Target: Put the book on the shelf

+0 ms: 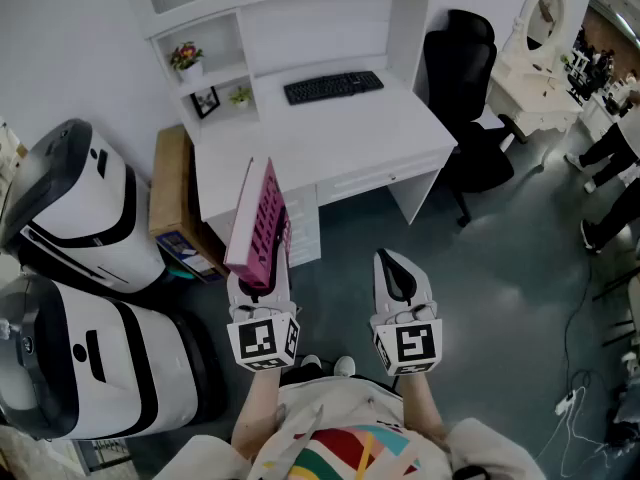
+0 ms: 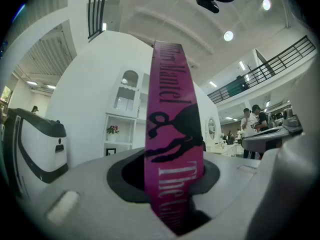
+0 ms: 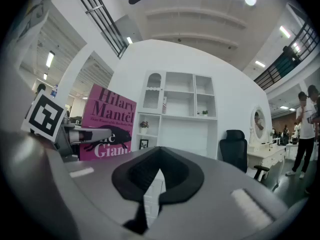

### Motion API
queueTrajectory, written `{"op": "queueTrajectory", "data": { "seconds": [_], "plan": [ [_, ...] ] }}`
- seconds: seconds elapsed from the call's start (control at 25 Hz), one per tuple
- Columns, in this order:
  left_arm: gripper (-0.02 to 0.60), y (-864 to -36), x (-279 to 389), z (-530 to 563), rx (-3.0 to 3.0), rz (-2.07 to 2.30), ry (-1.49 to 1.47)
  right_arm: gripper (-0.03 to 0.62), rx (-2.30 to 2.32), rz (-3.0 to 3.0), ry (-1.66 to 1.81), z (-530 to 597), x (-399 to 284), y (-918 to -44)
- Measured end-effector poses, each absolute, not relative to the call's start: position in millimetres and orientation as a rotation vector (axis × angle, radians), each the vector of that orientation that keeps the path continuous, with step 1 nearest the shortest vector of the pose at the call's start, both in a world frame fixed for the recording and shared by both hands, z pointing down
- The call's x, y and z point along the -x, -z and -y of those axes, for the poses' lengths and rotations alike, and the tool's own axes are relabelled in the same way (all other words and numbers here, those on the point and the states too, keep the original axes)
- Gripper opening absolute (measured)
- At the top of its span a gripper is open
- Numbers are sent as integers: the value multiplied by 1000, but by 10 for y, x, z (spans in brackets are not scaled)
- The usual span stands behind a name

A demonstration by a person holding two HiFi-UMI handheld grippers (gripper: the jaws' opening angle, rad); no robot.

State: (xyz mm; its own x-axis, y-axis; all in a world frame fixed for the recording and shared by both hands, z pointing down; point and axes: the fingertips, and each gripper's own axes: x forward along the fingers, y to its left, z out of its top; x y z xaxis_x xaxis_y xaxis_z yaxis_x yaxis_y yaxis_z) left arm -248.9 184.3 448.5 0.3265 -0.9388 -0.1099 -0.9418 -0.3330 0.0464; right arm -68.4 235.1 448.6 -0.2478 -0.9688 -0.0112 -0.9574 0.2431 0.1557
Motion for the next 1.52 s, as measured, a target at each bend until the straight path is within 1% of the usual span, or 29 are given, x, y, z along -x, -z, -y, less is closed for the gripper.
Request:
{"op": "queueTrajectory", "data": {
  "seconds": [0.32,0.48,0.84,1.12,1.52],
  "plan": [
    [143,-4529,2343,-1776,2540,-1795,-181,2,-1839,2461,141,-2285,609,-4543],
    [144,-4519,2274,-1725,2535,-1784,-189,2,-1808,2523,168,-2256,607,-4514],
    [144,-4620,2232,-1622,2529,-1854,-175,-8,-1767,2431,178,-2062,556,-4722],
    [144,-4645,2179,-1176,2509,-1890,-197,-9,-1768,2427,167,-1657,380,-4785],
    [144,-4687,1965,-122,2506,-1902,-189,-9,-1777,2409,173,-568,139,-4791]
  ]
}}
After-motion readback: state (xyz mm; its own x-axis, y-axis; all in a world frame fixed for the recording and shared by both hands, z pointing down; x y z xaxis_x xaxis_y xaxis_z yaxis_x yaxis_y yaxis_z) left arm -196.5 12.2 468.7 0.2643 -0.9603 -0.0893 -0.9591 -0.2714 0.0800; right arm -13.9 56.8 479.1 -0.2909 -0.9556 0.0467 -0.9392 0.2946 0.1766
